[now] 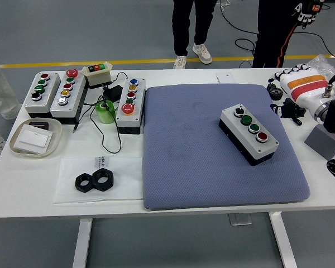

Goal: Pick up the button,place it on the desk,press the button,press the button

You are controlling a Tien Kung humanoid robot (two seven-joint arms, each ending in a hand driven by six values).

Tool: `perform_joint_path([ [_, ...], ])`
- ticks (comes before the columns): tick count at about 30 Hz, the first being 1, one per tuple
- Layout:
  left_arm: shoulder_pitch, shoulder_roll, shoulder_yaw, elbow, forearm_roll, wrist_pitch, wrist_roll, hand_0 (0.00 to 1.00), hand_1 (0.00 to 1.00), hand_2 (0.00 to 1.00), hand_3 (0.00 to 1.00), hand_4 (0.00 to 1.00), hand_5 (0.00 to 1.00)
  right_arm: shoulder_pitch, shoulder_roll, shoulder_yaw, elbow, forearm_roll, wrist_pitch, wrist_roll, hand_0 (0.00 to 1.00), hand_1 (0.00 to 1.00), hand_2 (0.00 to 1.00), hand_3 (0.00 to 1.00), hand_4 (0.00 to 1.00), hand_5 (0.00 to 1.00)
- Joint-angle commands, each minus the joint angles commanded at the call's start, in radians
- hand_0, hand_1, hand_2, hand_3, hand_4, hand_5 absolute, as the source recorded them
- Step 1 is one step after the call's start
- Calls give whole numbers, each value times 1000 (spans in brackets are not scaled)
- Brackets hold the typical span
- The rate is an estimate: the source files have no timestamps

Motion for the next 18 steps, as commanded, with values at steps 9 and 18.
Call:
perform_joint_path([
  [9,2,5,7,0,-6,-1,-1,742,913,983,946,609,998,-25,51,11,-24,0,0,-88,910,837,827,787,774,312],
  [18,5,6,5,0,-5,-2,-1,742,913,982,946,610,998,-49,109,25,-11,0,38,-123,910,840,828,785,781,320],
])
